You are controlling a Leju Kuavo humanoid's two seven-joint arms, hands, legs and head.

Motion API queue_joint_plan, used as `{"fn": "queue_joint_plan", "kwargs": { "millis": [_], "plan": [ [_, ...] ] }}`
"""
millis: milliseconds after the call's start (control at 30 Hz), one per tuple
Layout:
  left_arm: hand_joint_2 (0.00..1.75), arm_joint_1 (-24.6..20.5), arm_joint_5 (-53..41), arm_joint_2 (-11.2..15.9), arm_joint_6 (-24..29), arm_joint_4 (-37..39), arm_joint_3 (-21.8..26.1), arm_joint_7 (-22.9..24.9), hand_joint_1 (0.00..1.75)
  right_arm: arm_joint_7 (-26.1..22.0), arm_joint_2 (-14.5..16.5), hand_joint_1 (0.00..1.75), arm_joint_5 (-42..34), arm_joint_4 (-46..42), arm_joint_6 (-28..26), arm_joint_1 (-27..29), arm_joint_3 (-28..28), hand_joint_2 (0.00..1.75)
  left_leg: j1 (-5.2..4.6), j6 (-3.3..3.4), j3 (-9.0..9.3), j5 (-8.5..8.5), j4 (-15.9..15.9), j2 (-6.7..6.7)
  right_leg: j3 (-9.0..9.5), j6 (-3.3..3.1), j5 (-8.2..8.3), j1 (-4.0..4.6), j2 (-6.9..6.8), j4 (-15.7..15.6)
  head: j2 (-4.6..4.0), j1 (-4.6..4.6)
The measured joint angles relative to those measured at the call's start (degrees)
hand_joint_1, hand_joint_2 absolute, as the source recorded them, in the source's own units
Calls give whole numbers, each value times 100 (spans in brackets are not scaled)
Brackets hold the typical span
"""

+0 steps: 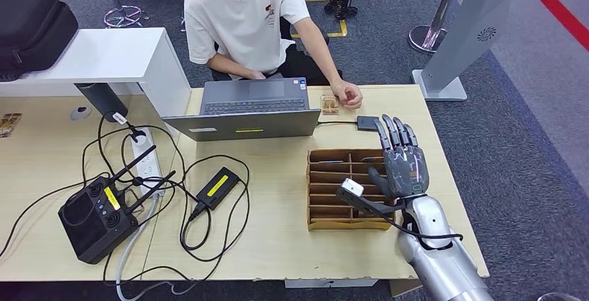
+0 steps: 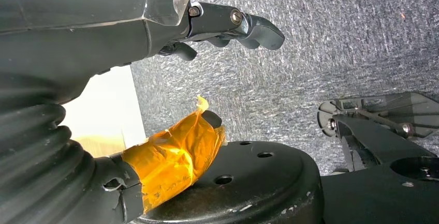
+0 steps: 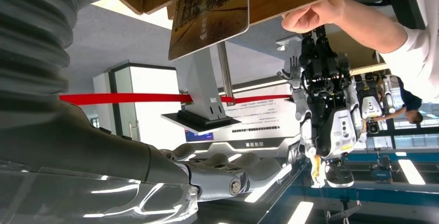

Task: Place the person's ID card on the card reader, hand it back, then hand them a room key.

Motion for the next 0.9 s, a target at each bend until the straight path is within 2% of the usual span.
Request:
{"fn": "queue_joint_plan", "kwargs": {
  "millis": [233,633,900],
  "plan": [
    [175,2,22,6,-134,0,0,-32,0,3,0,0,-5,0,0,1,-1,175,0,0,0,0,0,0,0,0,0,0,0,0,0,0],
    [175,92,159,318,-1342,0,43,-388,0,-118,-89,0,-103,83,210,-12,-99,175,0,0,4,0,-1,1,5,0,0,0,1,0,0,-2],
    [175,365,319,647,-2295,-2,196,-755,0,-387,-94,0,-209,488,604,-424,-119,175,0,0,28,0,-3,21,24,-2,2,0,14,-1,0,-1]
  ]
}}
